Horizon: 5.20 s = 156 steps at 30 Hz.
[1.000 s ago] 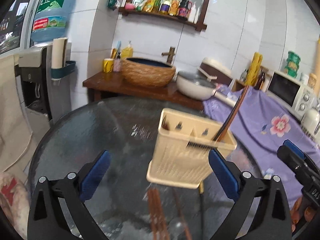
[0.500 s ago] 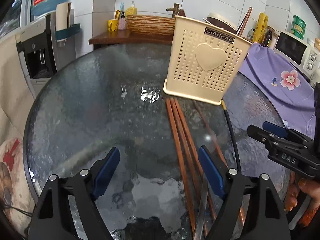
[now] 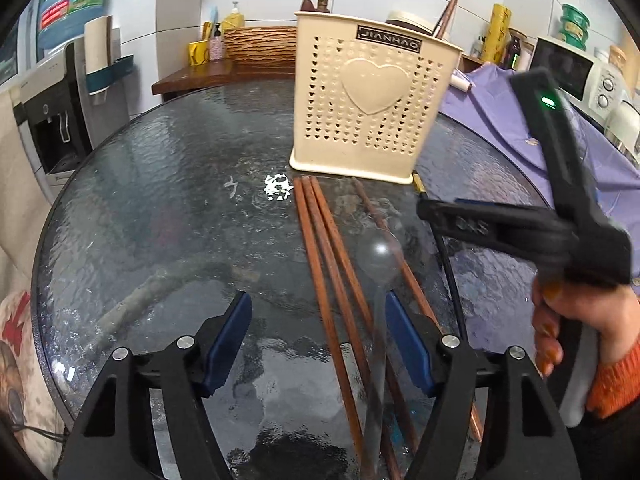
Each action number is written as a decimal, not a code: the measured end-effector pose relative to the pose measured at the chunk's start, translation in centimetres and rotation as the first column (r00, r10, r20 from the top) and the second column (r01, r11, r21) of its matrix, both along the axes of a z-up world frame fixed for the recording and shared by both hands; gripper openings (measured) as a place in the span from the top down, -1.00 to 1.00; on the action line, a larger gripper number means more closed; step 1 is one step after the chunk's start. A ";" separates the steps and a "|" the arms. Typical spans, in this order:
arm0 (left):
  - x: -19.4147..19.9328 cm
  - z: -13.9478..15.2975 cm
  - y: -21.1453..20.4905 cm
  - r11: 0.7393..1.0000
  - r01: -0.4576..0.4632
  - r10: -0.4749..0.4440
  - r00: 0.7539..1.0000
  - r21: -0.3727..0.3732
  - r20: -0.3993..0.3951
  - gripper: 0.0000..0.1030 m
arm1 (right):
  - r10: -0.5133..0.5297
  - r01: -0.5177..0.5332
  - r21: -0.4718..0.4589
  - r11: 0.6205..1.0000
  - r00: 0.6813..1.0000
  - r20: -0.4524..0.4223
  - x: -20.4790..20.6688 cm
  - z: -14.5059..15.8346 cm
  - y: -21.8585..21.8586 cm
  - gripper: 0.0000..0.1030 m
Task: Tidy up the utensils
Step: 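Move both grippers back toward the remaining utensils on the table, then grasp the grey plastic spoon with the left gripper while the right gripper grasps a black chopstick, then lift the grey spoon with the left gripper while the right gripper lifts the black chopstick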
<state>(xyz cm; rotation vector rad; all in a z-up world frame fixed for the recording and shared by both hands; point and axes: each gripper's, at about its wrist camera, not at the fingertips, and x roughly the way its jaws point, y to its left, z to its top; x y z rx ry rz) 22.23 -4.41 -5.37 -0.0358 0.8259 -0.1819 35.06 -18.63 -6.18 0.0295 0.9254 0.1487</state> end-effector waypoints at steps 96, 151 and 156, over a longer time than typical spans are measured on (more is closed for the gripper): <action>4.2 -1.5 -6.1 0.903 0.356 -0.362 0.932 0.242 -0.022 0.31 | 0.050 -0.050 0.015 0.999 0.999 0.010 1.8 -1.1 -2.7 0.82; -0.2 10.8 -0.8 0.967 0.244 -0.211 0.930 -0.074 0.301 0.32 | 0.135 -0.252 0.299 0.920 0.923 0.361 -9.2 13.3 -7.7 0.86; 0.0 11.7 -1.0 0.967 0.246 -0.213 0.924 -0.067 0.318 0.32 | 0.151 -0.270 0.286 0.919 0.914 0.378 -8.9 14.6 -7.2 0.86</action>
